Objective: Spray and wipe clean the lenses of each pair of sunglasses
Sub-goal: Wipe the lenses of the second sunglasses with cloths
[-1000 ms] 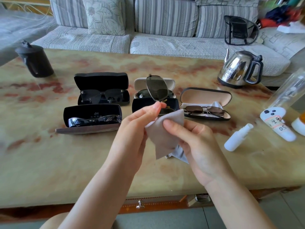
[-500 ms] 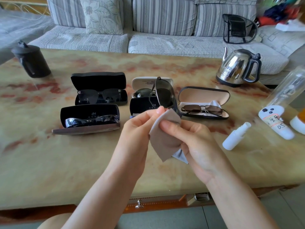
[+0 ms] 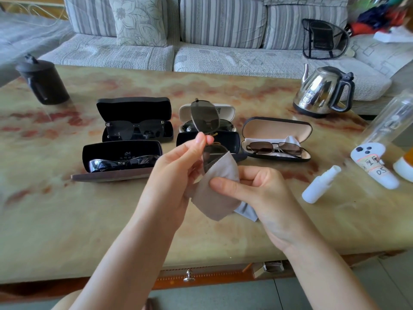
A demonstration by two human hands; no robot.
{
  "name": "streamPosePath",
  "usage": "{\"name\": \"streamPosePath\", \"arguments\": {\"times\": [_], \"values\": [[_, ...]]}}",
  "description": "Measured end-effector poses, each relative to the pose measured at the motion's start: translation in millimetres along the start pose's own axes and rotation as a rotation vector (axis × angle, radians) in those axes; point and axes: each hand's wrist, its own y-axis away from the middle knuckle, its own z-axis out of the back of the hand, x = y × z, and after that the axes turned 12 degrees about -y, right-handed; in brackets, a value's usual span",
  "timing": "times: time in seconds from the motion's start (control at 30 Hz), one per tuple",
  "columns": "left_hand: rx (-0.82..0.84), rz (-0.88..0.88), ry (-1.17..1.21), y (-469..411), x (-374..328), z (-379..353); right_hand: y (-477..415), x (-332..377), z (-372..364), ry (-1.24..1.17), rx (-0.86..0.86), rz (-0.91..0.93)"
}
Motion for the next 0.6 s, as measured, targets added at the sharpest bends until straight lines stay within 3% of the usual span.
{"name": "streamPosePath", "arguments": {"times": [0.23, 0.6], "values": [[0.025, -0.087, -0.183, 5, 6, -10, -5, 1, -6, -0.169, -0.103, 0.015], [-0.134, -0.174, -0.173, 4, 7, -11, -3, -6, 0, -0.087, -0.066, 0.112]]}}
